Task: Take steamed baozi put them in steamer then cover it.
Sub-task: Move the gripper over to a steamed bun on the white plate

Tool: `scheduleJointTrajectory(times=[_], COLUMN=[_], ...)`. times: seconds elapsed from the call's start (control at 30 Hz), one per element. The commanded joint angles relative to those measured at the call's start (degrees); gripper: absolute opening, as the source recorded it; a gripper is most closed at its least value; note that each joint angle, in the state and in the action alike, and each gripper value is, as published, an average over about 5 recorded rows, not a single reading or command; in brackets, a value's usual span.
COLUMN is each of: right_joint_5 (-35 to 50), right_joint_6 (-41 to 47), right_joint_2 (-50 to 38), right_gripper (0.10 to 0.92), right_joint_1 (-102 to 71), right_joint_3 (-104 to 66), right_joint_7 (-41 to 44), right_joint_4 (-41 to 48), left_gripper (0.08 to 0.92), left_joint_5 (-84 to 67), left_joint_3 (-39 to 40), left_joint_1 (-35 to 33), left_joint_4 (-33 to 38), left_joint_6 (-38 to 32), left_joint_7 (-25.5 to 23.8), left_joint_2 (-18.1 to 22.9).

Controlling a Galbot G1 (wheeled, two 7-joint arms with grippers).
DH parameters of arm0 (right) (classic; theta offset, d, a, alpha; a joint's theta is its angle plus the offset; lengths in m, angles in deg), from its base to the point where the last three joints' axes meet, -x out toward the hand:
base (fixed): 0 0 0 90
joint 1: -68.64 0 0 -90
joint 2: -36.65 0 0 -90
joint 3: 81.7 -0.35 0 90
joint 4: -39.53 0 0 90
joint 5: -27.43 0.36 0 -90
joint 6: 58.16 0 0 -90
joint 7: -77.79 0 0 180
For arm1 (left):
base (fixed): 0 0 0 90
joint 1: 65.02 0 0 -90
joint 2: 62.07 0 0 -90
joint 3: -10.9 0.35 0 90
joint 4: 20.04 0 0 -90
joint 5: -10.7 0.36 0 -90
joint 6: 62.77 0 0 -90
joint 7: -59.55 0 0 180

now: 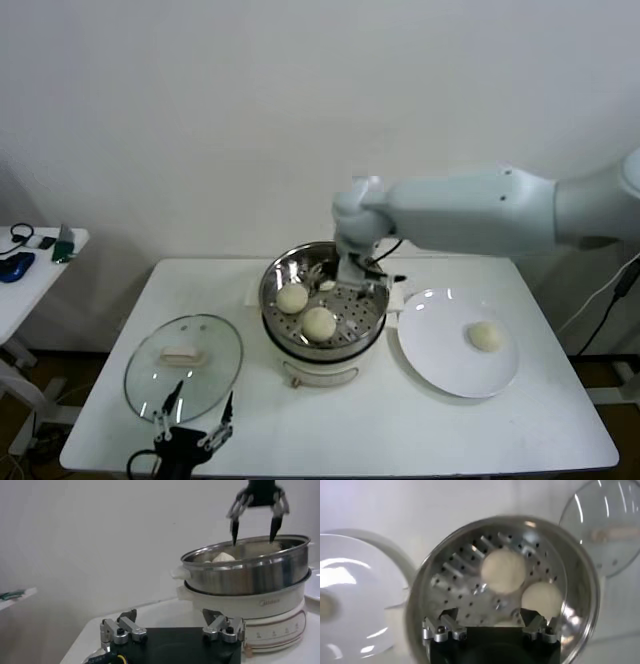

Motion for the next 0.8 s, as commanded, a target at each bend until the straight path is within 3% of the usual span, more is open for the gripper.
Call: scheduleJointTrajectory(times=[0.03,0.23,0.43,0.8], right_joint_5=[20.45,23.63,20.73,8.26], right_joint_6=[6.31,17.1,22.94,21.17], right_joint_2=[-12.89,-25.25,-32.32,-30.09], right_gripper=[0.823,0.823,0.823,0.823], right_joint_1=[14.17,14.43,2.4,-21.51], right_joint_3=[10.07,20.01,16.22,-2.39], right_joint_7=[7.63,5.95,3.8,2.97], right_joint_4=[3.93,3.85,4.33,16.86], left_gripper=[0.823,0.823,0.823,0.823], left_joint_5=[0.07,-0.05,-0.09,-0.89], left_joint_3=[0.01,0.19,0.56,0.12], left_joint_1=[-0.04,0.43,1.17,1.6], left_joint_4=[-0.16,-0.35,-0.74,-1.4], left_joint_6=[-0.04,0.0,0.14,-1.28], left_joint_7=[0.0,-0.02,-0.21,-0.66], left_joint_2=[-0.12,-0.61,-0.54,0.3])
